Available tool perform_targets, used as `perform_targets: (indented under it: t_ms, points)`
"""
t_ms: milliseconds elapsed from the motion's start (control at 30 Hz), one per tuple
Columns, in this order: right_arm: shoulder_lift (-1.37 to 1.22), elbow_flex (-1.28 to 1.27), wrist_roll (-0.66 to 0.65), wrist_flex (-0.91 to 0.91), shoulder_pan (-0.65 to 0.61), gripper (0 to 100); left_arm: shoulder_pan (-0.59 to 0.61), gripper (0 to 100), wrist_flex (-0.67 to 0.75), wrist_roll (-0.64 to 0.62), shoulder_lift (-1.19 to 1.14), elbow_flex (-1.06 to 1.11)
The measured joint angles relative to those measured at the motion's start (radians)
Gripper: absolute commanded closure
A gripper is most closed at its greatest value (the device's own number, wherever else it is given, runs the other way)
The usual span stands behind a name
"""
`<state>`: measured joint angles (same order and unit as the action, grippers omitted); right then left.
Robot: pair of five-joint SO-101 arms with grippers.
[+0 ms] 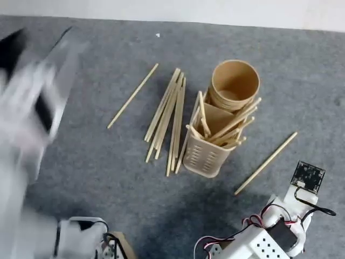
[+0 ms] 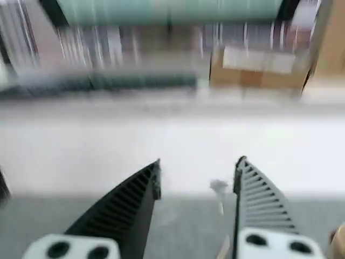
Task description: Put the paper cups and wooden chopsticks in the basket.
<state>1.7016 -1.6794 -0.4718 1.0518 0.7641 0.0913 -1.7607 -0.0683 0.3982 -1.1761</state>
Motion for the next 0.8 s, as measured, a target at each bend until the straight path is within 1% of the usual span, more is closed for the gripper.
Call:
perform_targets:
  t_ms: [133,367,467,600,800]
  points:
    - [0.000,0.000,0.000,0.000,0.000,98.3,0.002,78,-0.002,0.000,0.255,0.058]
    - [0.000,0.000,0.000,0.000,0.000,98.3,-0.002,78,-0.003,0.000,0.597,0.377]
    - [0.000,0.000,0.000,0.000,0.000,98.3,-0.002,78,-0.002,0.000,0.715,0.471]
    - [0.000,0.000,0.000,0.000,0.000,98.3,-0.002,78,0.031,0.000,0.816,0.545]
    - [-0.002,0.000,0.000,0.000,0.000,98.3,-0.002,78,0.032,0.000,0.839,0.603]
